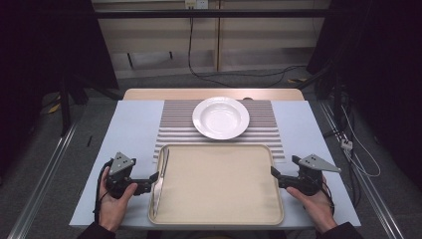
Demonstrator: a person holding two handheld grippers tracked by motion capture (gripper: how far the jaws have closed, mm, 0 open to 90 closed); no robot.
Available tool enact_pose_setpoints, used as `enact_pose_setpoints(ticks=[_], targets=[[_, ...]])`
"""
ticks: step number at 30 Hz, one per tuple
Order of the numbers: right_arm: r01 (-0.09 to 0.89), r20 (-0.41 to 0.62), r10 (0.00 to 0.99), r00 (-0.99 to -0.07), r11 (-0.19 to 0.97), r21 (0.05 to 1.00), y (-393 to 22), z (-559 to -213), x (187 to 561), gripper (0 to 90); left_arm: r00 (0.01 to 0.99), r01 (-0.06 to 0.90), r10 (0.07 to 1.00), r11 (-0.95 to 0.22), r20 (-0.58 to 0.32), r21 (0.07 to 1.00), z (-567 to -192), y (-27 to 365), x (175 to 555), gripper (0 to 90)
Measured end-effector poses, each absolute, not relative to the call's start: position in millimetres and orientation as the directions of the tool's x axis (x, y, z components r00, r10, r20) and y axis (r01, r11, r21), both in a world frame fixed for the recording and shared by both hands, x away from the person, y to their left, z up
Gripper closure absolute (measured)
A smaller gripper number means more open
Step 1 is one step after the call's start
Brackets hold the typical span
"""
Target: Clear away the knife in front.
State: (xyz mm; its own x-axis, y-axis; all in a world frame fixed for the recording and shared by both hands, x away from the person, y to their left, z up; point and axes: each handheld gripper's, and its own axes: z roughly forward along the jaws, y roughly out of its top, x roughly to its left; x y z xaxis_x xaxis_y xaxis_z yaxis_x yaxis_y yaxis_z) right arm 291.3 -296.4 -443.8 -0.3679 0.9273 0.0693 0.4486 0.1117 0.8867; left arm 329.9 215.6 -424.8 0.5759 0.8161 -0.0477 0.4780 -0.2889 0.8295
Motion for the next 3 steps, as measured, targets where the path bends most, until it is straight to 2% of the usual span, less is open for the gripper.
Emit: enact_pose_setpoints(ticks=[3], targets=[[0.45, 0.071, 0.927, -0.368, 0.111, 0.886, -296.4, -444.0, 291.7, 10.3, 0.586, 0.483, 0.81, -0.306, -0.043, 0.82, -426.5, 214.1, 330.8, 5.7]])
